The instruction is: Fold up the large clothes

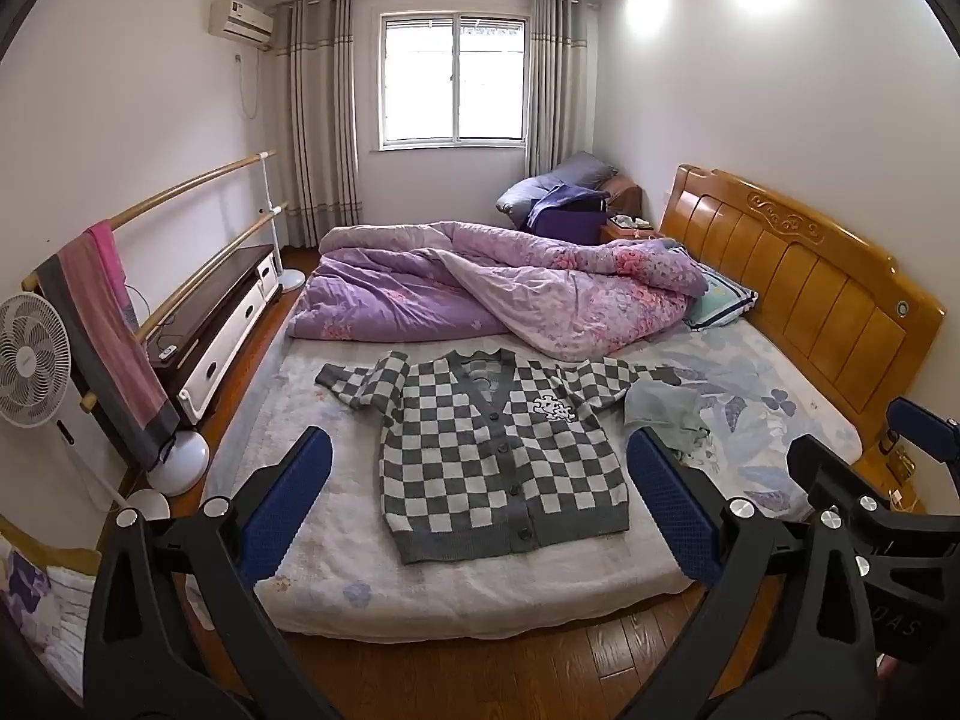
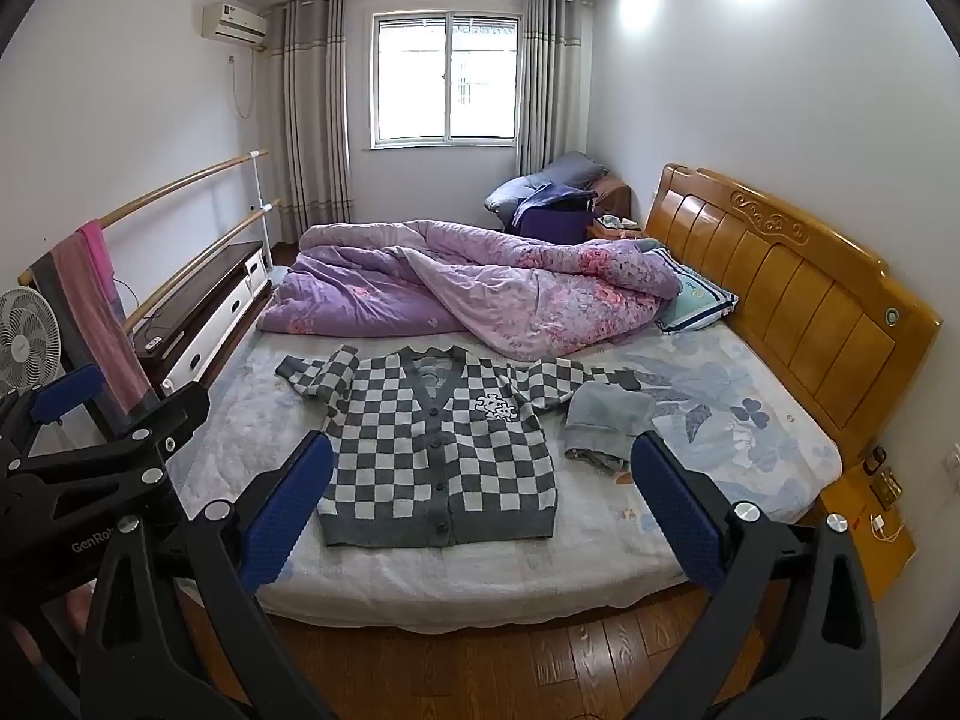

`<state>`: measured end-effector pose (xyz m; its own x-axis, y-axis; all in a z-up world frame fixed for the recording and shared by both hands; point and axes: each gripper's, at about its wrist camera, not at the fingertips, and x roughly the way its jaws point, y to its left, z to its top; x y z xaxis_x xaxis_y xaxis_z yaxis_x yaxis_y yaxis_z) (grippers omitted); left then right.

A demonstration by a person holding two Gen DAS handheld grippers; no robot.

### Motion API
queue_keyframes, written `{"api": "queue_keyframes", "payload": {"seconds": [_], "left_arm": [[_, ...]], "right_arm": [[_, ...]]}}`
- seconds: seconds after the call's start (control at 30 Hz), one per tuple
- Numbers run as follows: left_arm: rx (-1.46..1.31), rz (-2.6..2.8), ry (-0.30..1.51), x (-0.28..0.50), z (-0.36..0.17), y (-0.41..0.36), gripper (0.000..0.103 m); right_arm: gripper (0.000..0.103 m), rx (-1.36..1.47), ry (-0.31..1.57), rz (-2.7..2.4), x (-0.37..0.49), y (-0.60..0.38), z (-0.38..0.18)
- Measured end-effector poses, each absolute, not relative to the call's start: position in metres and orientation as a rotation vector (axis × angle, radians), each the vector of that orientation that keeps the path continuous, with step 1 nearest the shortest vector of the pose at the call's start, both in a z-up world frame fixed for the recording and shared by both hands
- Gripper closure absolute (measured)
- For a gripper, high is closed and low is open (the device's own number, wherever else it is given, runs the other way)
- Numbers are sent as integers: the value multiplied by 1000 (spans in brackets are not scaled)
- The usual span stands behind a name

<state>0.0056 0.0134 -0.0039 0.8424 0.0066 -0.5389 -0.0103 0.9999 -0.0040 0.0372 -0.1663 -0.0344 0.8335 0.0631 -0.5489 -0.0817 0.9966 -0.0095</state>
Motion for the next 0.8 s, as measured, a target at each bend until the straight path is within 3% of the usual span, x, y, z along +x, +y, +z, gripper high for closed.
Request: {"api": "queue_keyframes", "payload": {"seconds": [0.8], "left_arm": [[-2,17,560,10,-1,23,5]], "right_arm": [[7,-18,579,80,39,-165,-40]]}}
